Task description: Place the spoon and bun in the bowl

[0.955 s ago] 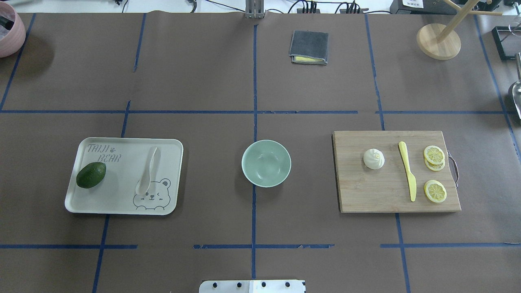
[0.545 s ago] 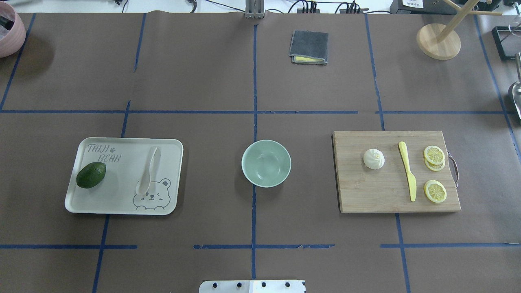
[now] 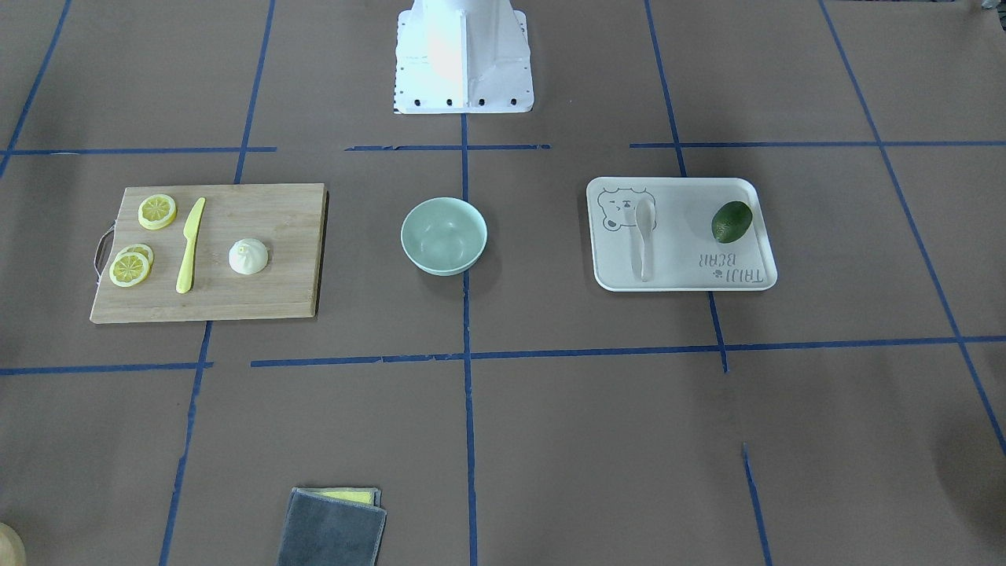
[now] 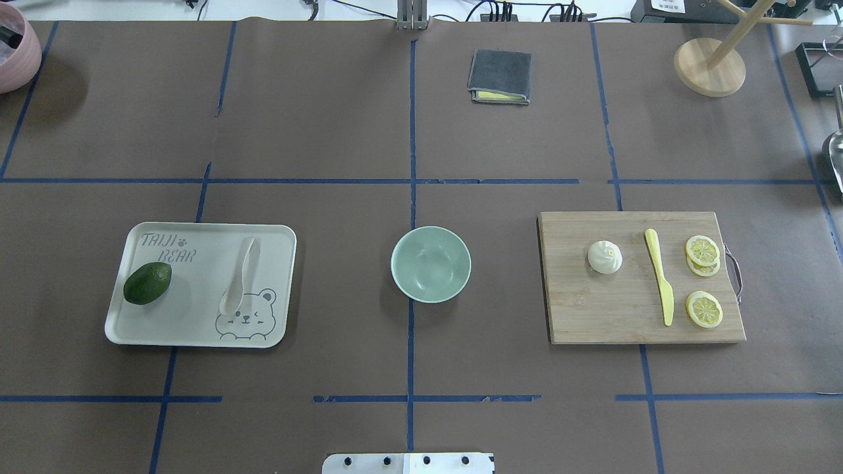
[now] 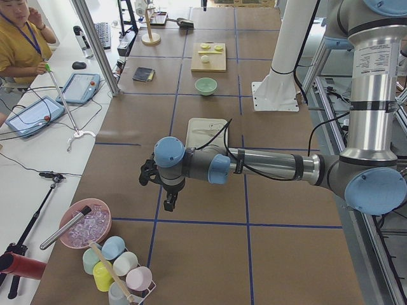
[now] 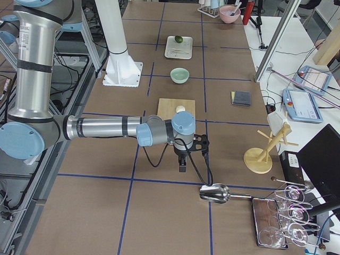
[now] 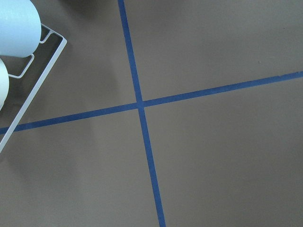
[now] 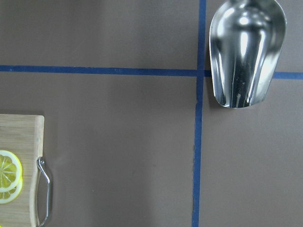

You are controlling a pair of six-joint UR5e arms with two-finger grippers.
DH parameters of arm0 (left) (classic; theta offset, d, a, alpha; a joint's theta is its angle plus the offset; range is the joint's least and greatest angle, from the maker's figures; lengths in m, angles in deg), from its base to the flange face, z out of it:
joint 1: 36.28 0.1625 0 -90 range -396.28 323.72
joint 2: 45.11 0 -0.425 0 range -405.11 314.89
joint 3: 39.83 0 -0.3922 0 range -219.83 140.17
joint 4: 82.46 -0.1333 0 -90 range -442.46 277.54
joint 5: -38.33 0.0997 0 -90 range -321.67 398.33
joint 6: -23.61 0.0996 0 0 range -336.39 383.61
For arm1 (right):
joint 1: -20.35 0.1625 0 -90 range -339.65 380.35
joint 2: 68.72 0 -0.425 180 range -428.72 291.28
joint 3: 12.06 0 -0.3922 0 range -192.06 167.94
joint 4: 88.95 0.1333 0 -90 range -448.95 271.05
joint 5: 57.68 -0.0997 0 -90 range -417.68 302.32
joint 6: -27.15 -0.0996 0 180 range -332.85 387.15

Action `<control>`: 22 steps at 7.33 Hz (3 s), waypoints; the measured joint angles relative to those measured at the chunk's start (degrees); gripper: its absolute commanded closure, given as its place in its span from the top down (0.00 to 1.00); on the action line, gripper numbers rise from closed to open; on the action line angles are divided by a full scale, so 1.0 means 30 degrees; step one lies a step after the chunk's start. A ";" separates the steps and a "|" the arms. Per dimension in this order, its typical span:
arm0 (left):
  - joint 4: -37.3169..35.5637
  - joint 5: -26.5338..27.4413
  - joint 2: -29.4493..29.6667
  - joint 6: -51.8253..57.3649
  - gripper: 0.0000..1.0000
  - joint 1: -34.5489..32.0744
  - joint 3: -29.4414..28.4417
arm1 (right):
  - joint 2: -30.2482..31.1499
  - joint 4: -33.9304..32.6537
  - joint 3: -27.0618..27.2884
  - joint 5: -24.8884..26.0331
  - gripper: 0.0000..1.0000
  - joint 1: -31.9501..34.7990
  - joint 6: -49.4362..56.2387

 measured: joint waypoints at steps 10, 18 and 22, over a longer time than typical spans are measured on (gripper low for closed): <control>0.5899 0.2034 0.2391 -1.2279 0.95 0.8834 0.2685 | 0.0801 0.4504 0.0075 -0.0376 1.00 -0.0743 -0.0064; 0.5254 0.7861 0.6528 -1.7521 0.70 1.6215 -0.0203 | 0.1301 0.5464 -0.0220 -0.0724 1.00 -0.0851 -0.0129; 0.4088 0.7876 0.6953 -1.7536 0.00 1.6600 -0.0246 | 0.1300 0.5475 -0.0290 -0.0724 1.00 -0.0854 -0.0139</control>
